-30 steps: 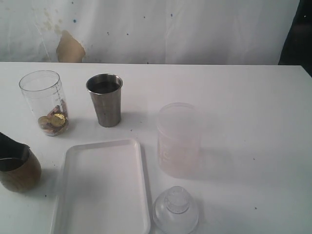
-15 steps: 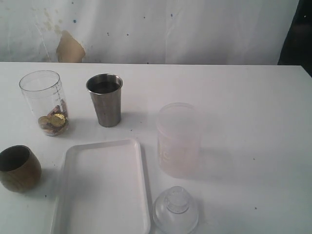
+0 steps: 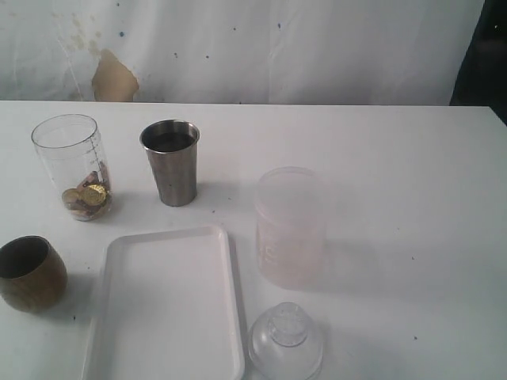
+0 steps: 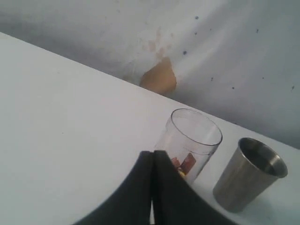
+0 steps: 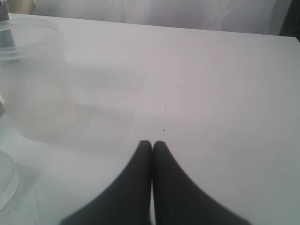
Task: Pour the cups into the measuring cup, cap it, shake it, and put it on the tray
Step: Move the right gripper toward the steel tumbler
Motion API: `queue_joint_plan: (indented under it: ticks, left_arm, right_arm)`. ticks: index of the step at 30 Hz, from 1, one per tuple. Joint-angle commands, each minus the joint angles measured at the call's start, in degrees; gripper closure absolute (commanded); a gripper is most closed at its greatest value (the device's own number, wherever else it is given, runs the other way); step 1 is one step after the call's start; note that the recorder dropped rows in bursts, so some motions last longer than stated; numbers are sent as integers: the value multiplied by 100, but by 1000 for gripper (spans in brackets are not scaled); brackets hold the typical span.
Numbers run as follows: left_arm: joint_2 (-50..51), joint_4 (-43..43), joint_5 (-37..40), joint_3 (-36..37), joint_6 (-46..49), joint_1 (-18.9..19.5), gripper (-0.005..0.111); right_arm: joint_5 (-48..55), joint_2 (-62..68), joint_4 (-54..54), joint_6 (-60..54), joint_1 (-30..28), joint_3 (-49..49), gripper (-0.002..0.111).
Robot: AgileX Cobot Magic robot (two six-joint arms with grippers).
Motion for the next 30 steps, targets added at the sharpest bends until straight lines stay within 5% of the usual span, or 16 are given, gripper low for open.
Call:
queue_joint_plan:
  ticks: [1, 14, 21, 30]
  left_arm:
    - [-517, -317, -659, 658, -25, 25, 107]
    - [-1993, 105, -1076, 1515, -25, -481, 107]
    - [-2225, 737, -554, 1515, 48, -972, 107]
    - [-2225, 985, -38, 1515, 29, -983, 107]
  right_arm:
    - [-43, -31, -6, 23, 19, 13, 108]
    - [-43, -31, -6, 23, 19, 13, 108]
    - [-43, -31, -6, 23, 19, 13, 108]
    - [-73, -31, -27, 23, 19, 13, 108]
